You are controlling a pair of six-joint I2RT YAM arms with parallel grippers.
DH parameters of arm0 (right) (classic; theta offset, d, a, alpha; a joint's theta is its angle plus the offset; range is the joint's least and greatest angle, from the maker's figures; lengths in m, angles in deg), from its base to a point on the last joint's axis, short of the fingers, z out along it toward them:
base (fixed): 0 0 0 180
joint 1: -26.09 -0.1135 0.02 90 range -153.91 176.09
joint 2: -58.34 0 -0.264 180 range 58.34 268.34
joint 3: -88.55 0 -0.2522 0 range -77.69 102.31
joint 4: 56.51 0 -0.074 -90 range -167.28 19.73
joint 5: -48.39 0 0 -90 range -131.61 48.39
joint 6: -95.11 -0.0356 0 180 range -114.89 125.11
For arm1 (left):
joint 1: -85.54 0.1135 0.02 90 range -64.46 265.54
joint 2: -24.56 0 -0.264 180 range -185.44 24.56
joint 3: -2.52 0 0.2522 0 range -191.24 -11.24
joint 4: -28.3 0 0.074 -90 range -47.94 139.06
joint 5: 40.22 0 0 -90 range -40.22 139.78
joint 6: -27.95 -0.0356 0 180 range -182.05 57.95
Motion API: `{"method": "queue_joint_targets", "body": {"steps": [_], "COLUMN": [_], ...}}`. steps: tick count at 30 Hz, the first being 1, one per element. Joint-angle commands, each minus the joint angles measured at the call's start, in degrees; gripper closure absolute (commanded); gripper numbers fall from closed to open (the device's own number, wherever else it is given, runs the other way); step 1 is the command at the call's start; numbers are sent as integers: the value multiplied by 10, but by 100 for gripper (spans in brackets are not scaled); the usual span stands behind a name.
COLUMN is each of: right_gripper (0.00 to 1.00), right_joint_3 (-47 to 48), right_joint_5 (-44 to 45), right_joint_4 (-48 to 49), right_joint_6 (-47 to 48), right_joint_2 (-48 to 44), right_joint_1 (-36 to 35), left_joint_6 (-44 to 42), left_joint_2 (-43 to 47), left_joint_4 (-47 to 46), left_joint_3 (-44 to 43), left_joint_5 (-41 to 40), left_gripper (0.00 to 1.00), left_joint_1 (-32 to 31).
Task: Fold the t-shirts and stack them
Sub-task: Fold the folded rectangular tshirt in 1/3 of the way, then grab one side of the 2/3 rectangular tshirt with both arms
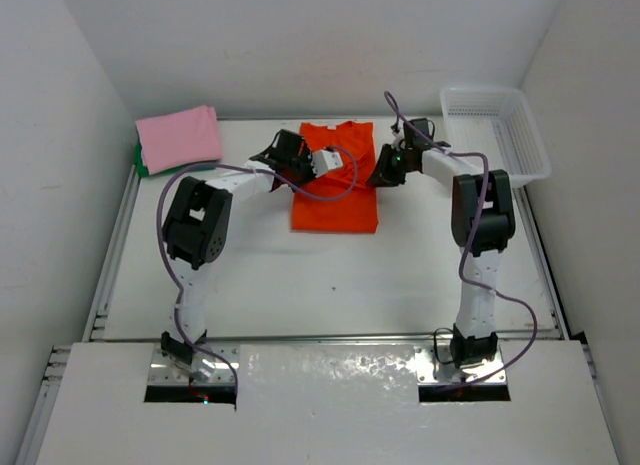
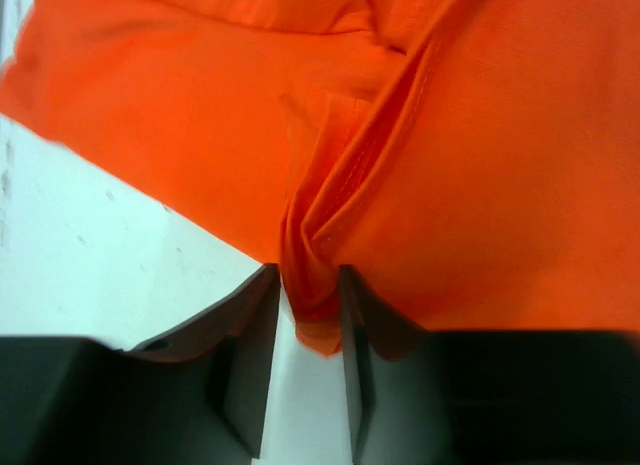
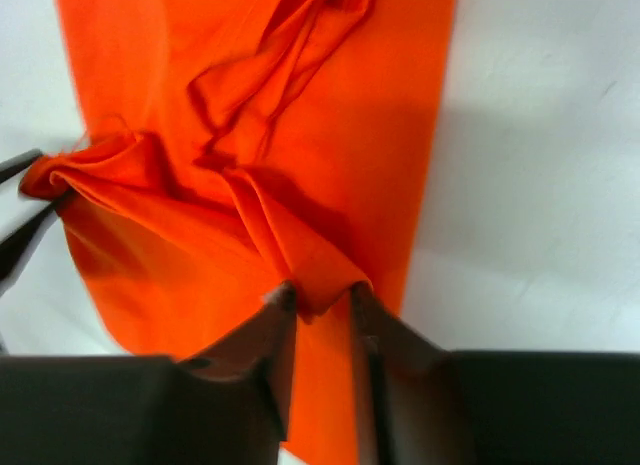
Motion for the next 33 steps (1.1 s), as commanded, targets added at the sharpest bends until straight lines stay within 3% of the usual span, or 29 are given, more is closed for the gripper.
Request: {"method": "queue_joint_targets", "body": {"steps": [1, 4, 7, 9, 13, 14, 15, 17, 18, 20, 21, 22, 24, 28, 33], "right_gripper": [72, 66, 63, 64, 72, 75, 77, 77, 74, 60, 56, 52, 45, 42, 42], "right_joint_3": [53, 91, 125, 122, -1, -25, -44, -88, -97, -125, -137, -171, -214, -240, -273], "right_joint_5": [34, 69, 119, 147, 155, 149, 140, 114, 85, 77, 77, 71, 26, 2, -6], "right_joint_4": [12, 2, -10, -11, 22, 36, 40, 36, 26, -11, -18, -20, 2, 16, 48], "right_joint_6": [24, 45, 79, 105, 125, 127, 127, 116, 113, 102, 98, 92, 59, 39, -10], "right_joint_2": [21, 26, 4, -29, -110, -125, -137, -157, -160, -173, -179, -187, -196, -178, -162], "right_joint_1": [7, 10, 10, 9, 3, 0, -1, -2, -2, -3, -3, -3, -10, -27, -35], "left_joint_6": [39, 93, 133, 152, 195, 195, 192, 151, 129, 32, -12, -87, -141, -166, -161], "left_joint_2": [-14, -37, -73, -92, -73, -57, -48, -20, -10, 39, 57, 90, 112, 115, 107], "left_joint_4": [-66, -91, -59, -29, -2, 2, 10, 66, 98, 195, 238, 255, 285, 292, 233], "left_joint_3": [-27, -69, -166, -230, -244, -239, -230, -219, -203, -166, -102, -68, 5, 59, 101], "left_joint_5": [-37, -138, -241, -251, -239, -230, -209, -152, -63, 15, 37, 37, 38, 64, 51], "left_gripper": [67, 43, 36, 35, 33, 34, 42, 48, 50, 50, 47, 46, 45, 37, 34], "left_joint_1": [5, 7, 15, 28, 48, 51, 50, 50, 49, 32, 20, -5, -29, -40, -57]}}
